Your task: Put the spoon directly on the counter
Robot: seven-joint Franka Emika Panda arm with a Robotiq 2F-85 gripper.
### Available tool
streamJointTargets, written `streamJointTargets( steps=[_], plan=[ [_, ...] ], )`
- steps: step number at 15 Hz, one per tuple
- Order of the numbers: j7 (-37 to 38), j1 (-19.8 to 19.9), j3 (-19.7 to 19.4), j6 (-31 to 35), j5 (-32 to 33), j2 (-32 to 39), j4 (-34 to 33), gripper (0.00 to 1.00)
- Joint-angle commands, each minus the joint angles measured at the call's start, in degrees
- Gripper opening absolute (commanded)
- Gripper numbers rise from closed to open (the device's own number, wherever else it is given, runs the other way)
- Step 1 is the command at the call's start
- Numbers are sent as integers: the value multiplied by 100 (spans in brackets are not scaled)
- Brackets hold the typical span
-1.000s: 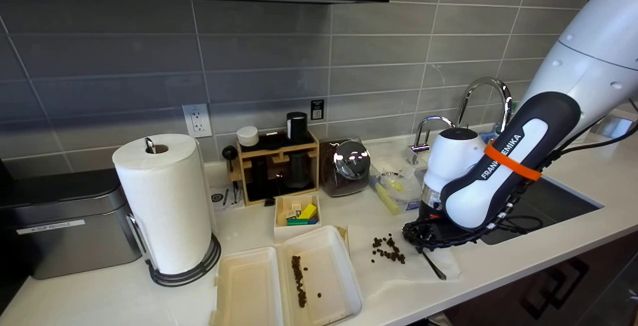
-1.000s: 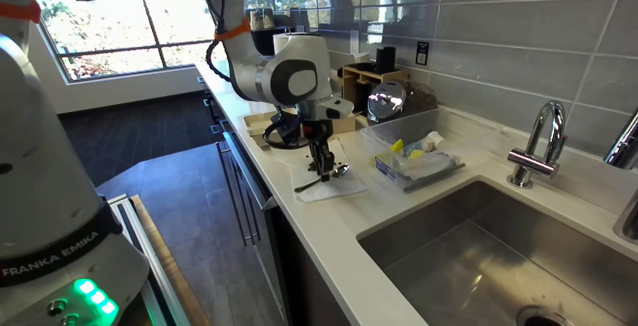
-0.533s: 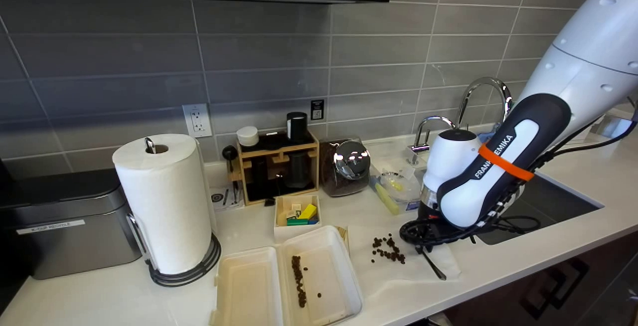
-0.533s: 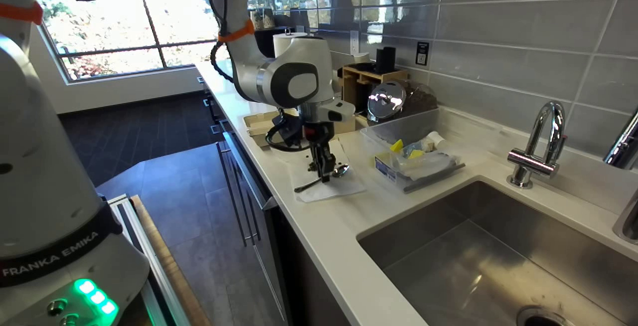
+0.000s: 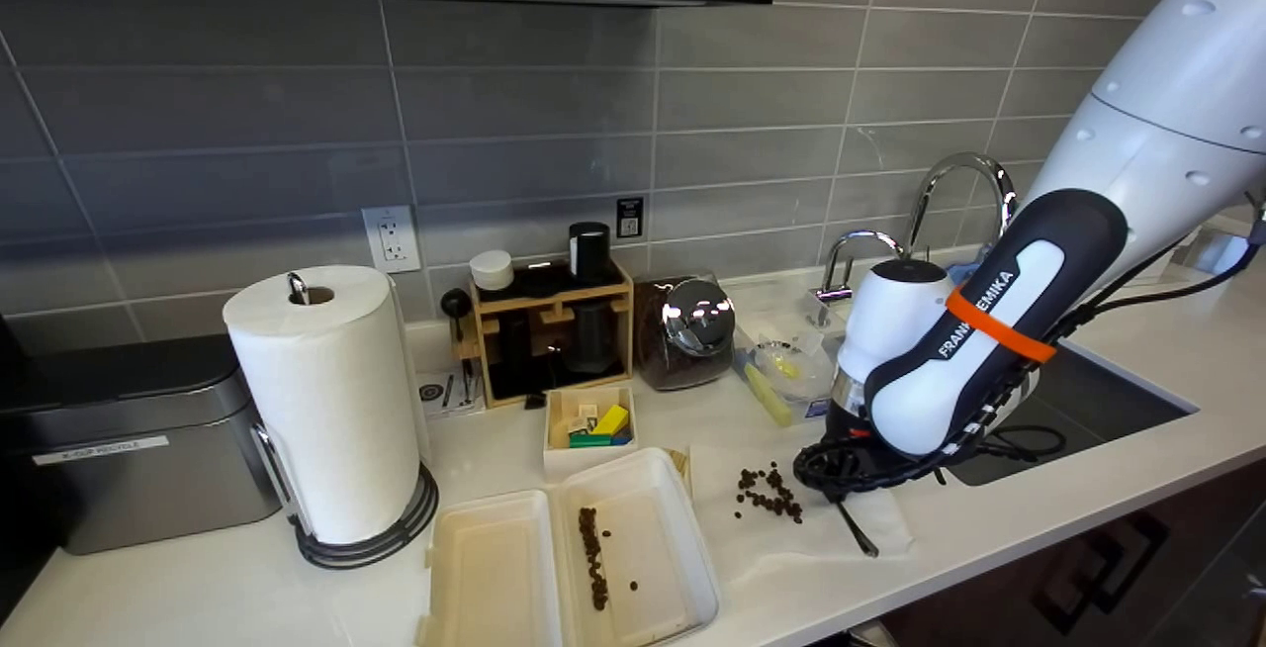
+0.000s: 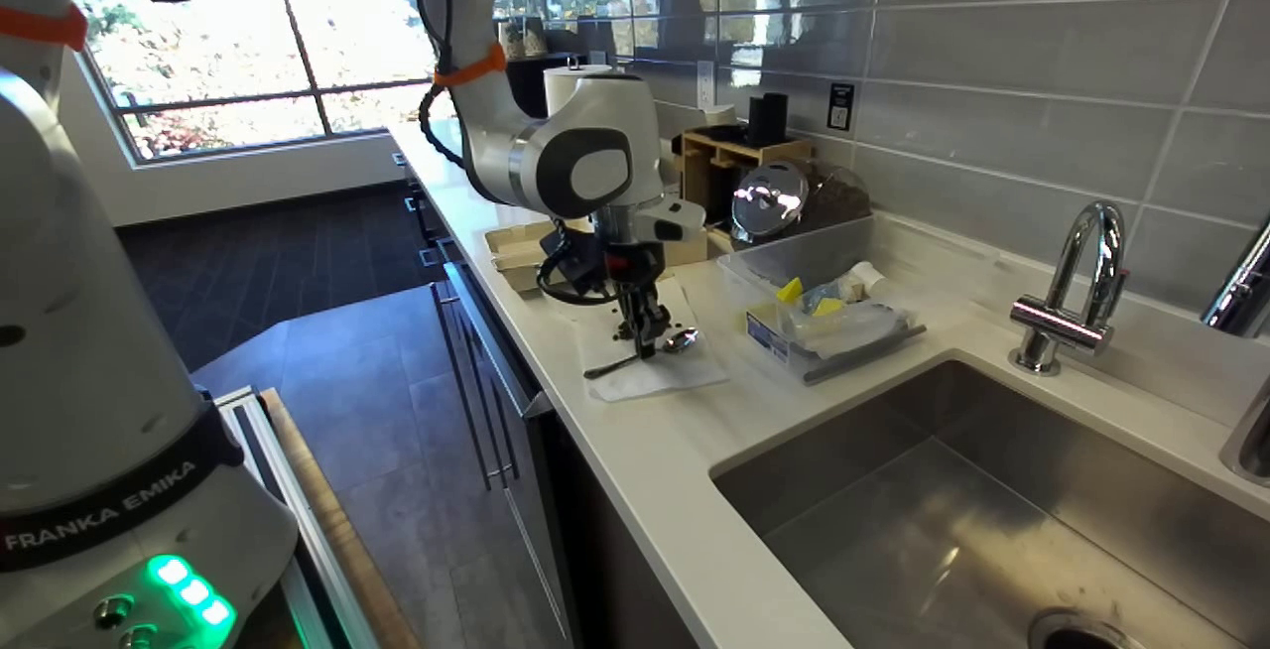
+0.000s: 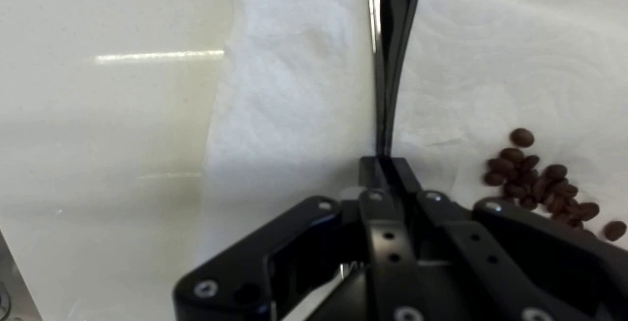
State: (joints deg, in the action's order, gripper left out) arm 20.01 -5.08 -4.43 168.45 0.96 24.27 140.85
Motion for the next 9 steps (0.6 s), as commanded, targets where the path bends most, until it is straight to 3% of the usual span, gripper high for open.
streamJointTargets(
  steps=[1,9],
  plan=[
    [-238,-13,5,176,-174,134,-41,2],
    [-198,-149,54,-497,-150,-828,170,2]
  ],
)
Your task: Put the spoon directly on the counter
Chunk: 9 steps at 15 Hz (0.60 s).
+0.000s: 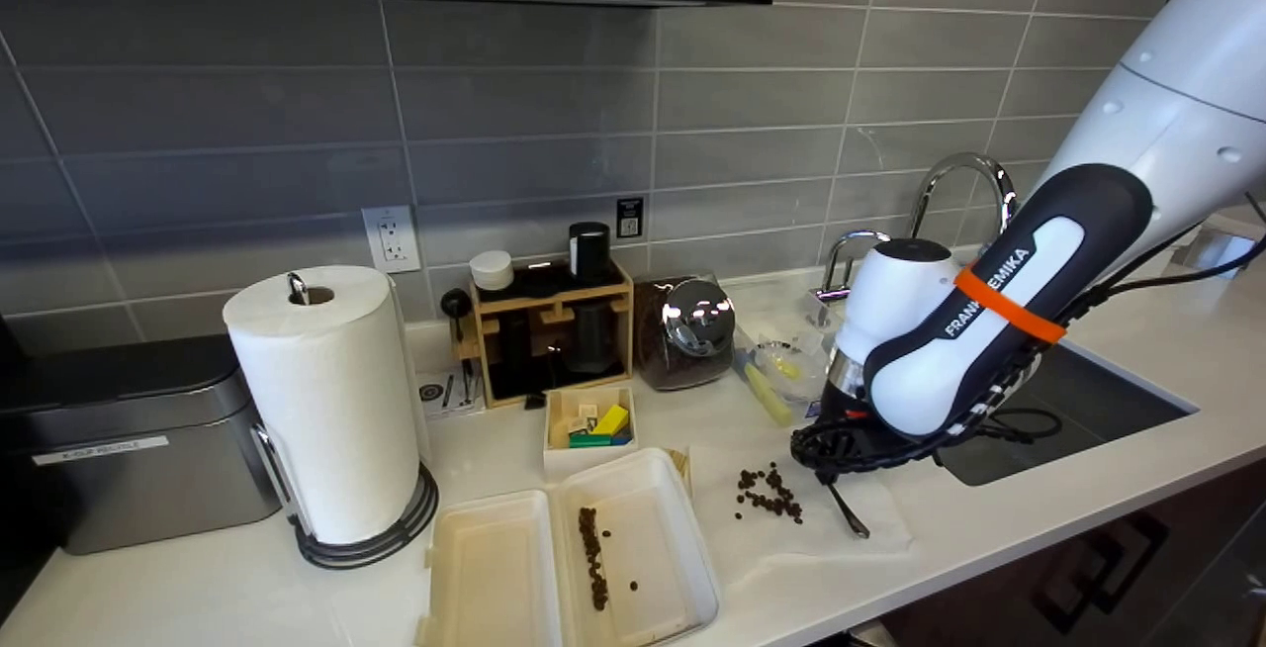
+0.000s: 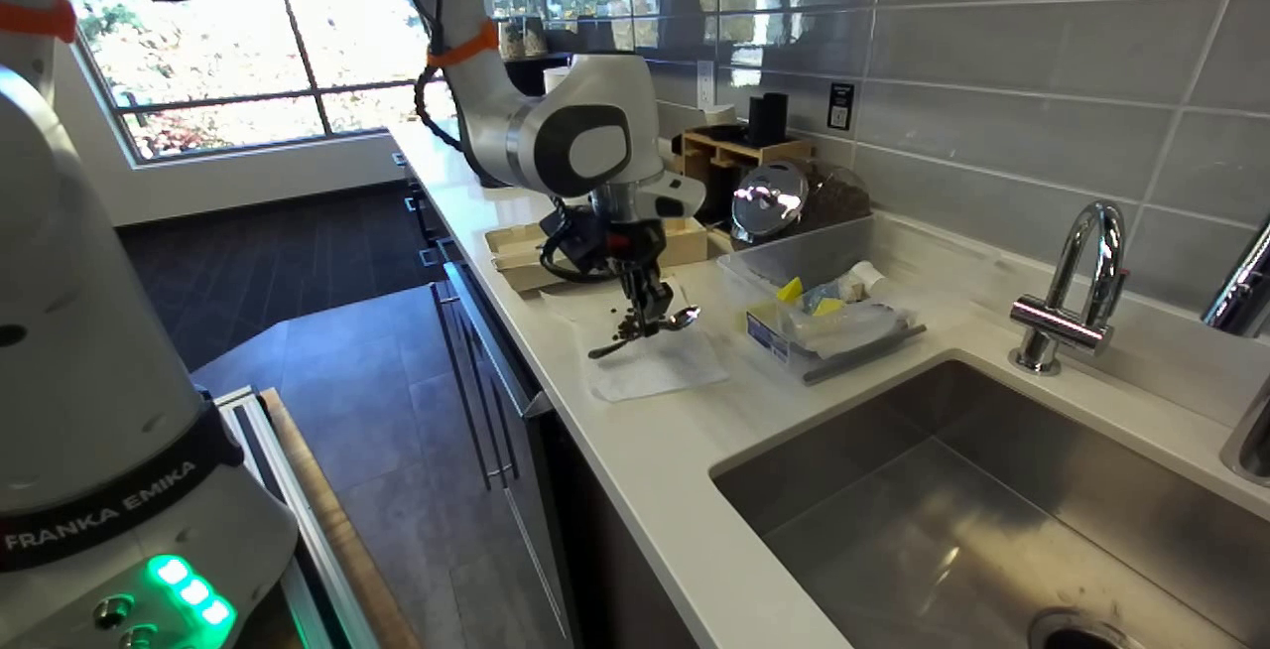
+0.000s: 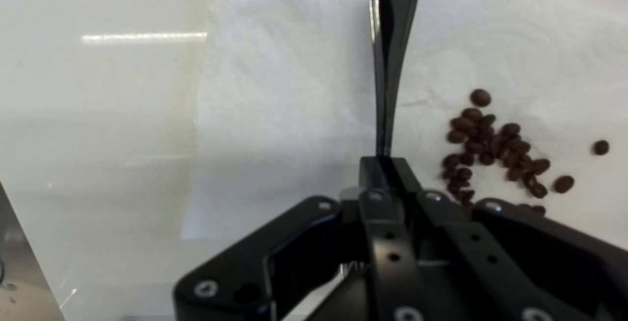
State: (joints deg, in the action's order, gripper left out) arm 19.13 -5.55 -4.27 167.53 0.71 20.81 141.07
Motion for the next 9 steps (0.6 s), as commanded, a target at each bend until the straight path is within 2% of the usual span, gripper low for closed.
streamJointTargets(
  steps=[1,4,5,9],
  plan=[
    [-232,-98,99,-646,-51,-531,76,2],
    [-404,-315,49,-1155,539,-634,-172,2],
    [-275,-485,-73,-1271,980,-613,-313,2],
    [-307,-725,-9,-1286,2034,-410,-885,2]
  ],
)
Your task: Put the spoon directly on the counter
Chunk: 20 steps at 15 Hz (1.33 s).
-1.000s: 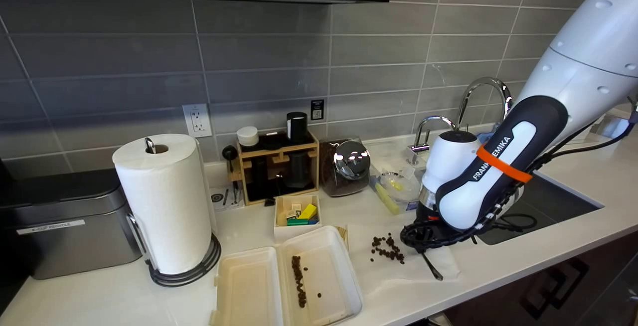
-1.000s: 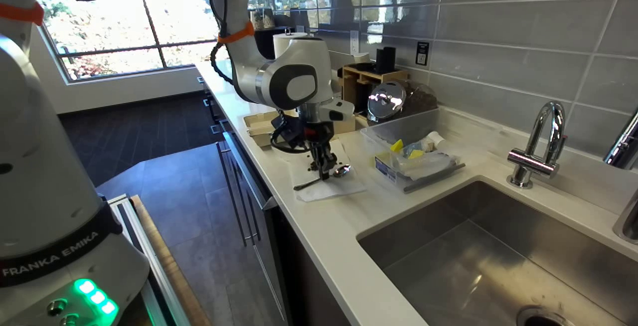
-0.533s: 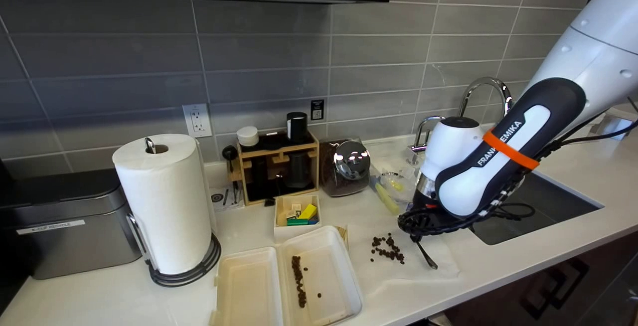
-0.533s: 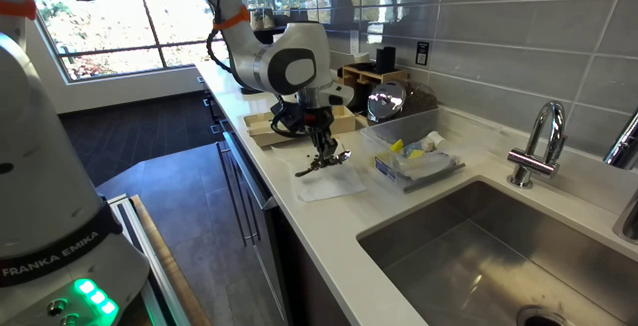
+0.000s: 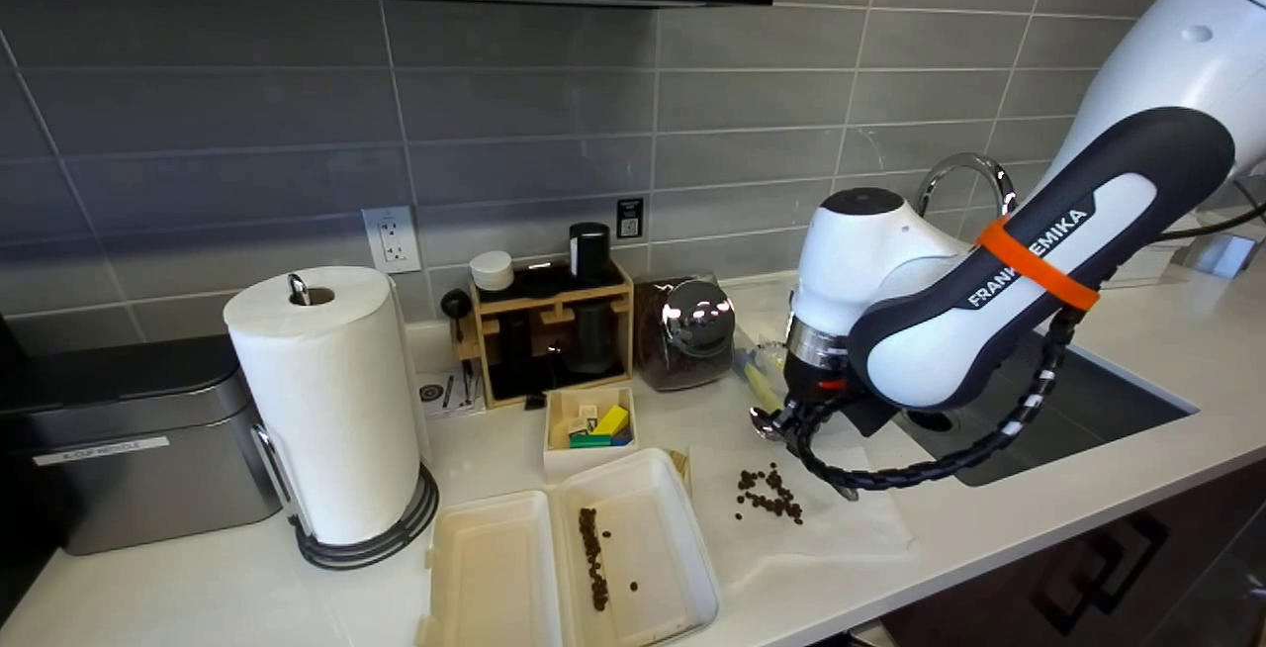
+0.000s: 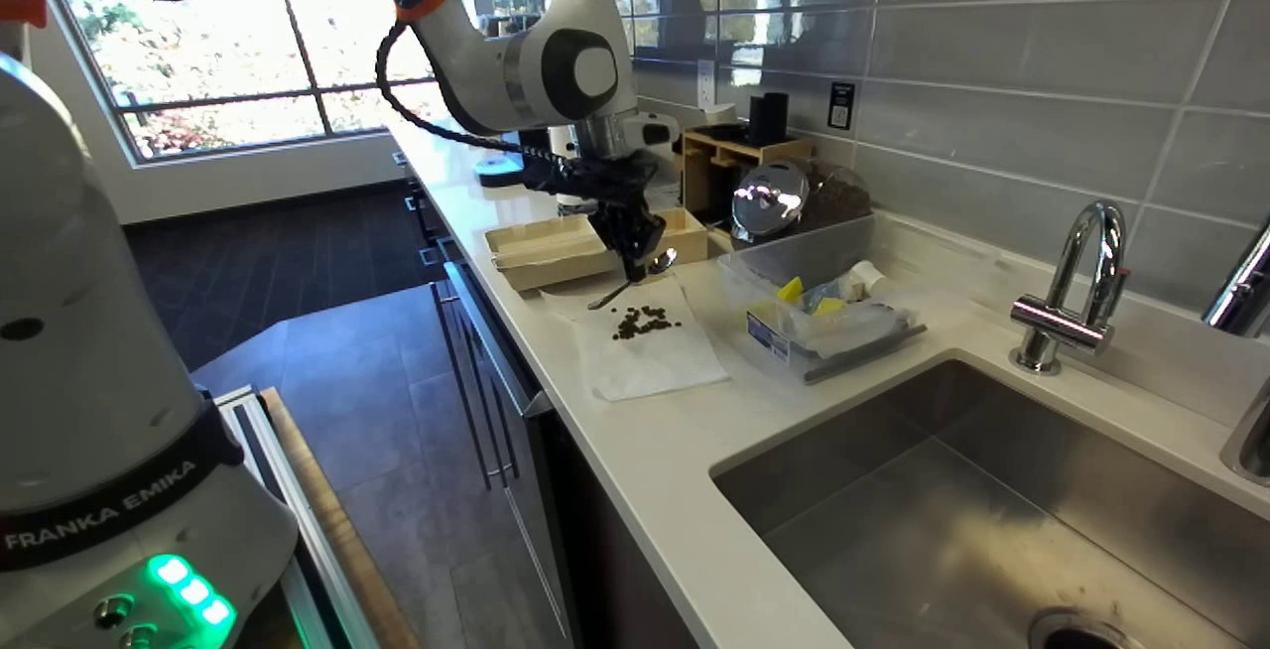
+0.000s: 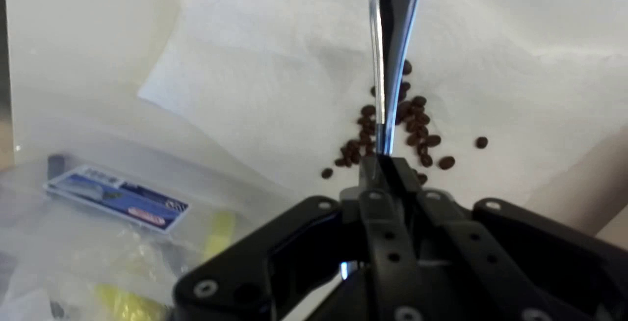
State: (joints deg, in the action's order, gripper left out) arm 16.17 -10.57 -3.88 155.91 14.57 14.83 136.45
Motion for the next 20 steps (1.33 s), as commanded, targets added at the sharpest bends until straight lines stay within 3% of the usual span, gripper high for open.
streamJointTargets(
  steps=[1,4,5,10,11,13,20],
  plan=[
    [-101,-254,-13,-53,833,312,-588,2],
    [-104,-477,-149,-169,1667,677,-1176,2],
    [-55,-308,2,-19,1239,288,-712,8],
    [-112,-409,-91,-29,1521,623,-1082,8],
    [-102,-395,-122,-32,1533,653,-1061,2],
    [-253,-410,-237,-16,1788,934,-1330,2],
    [-2143,-105,-52,76,1845,1878,-2405,2]
  ],
)
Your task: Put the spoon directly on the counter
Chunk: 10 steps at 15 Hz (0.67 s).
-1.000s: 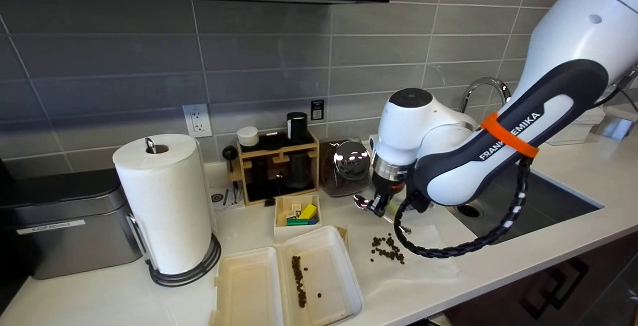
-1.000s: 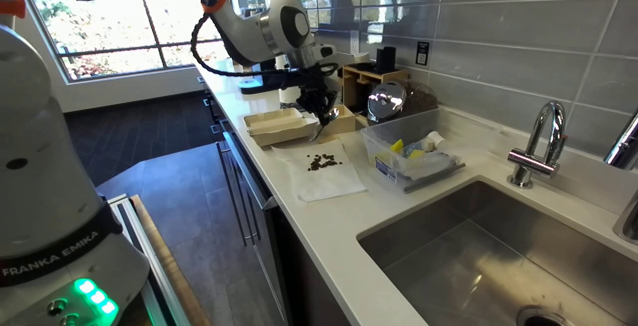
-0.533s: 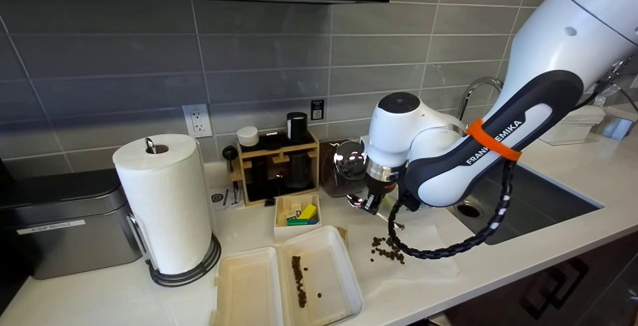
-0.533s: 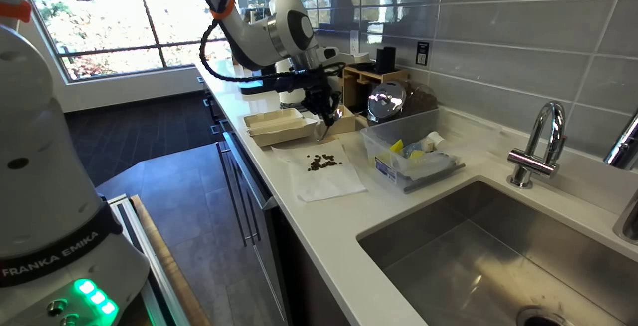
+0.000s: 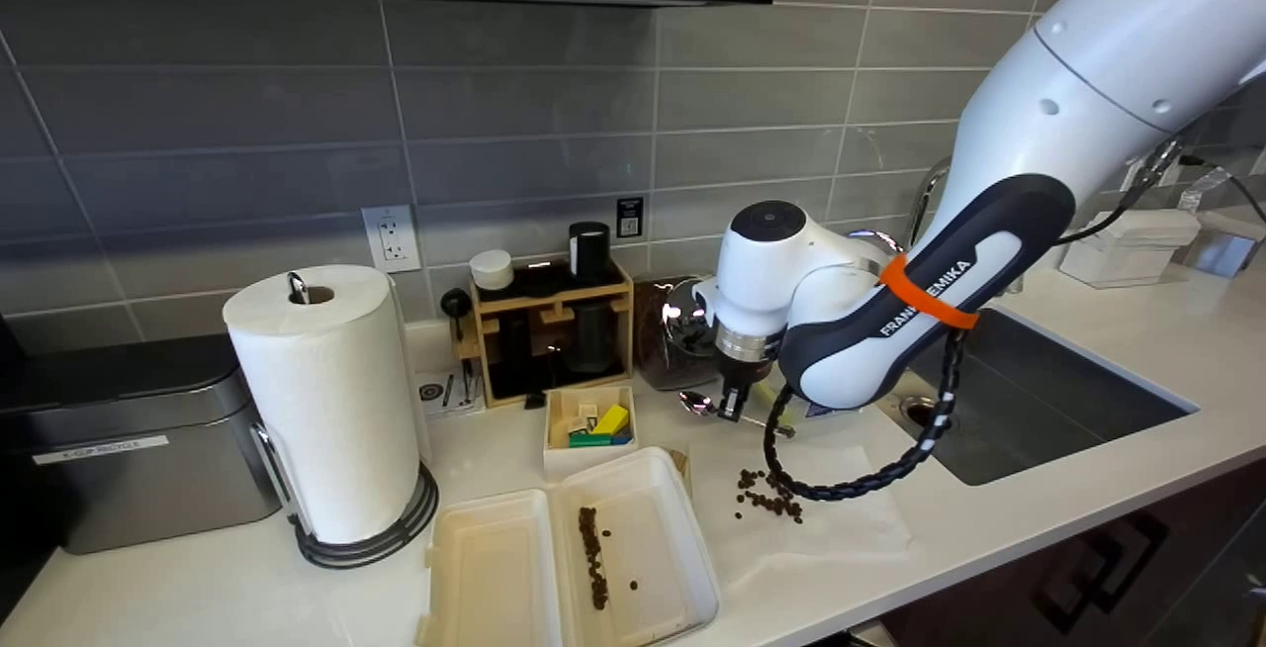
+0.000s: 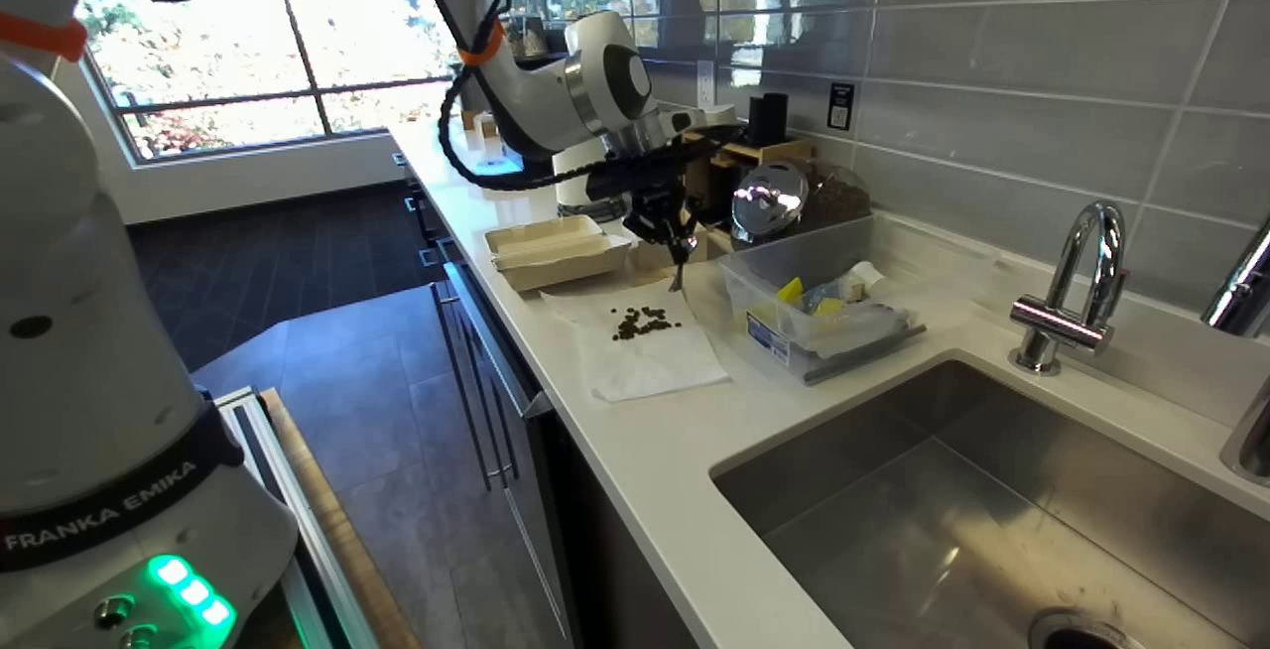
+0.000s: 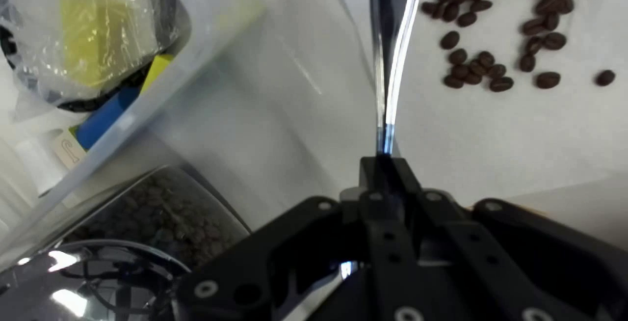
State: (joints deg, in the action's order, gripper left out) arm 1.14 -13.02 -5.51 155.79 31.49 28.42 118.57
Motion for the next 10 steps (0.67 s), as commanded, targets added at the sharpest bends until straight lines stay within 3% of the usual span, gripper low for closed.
streamJointTargets(
  steps=[1,5,10],
  plan=[
    [-873,158,142,72,150,639,-812,2],
    [-1755,354,391,21,-23,1096,-1388,2],
    [-2257,570,535,86,-93,1460,-1712,2]
  ],
)
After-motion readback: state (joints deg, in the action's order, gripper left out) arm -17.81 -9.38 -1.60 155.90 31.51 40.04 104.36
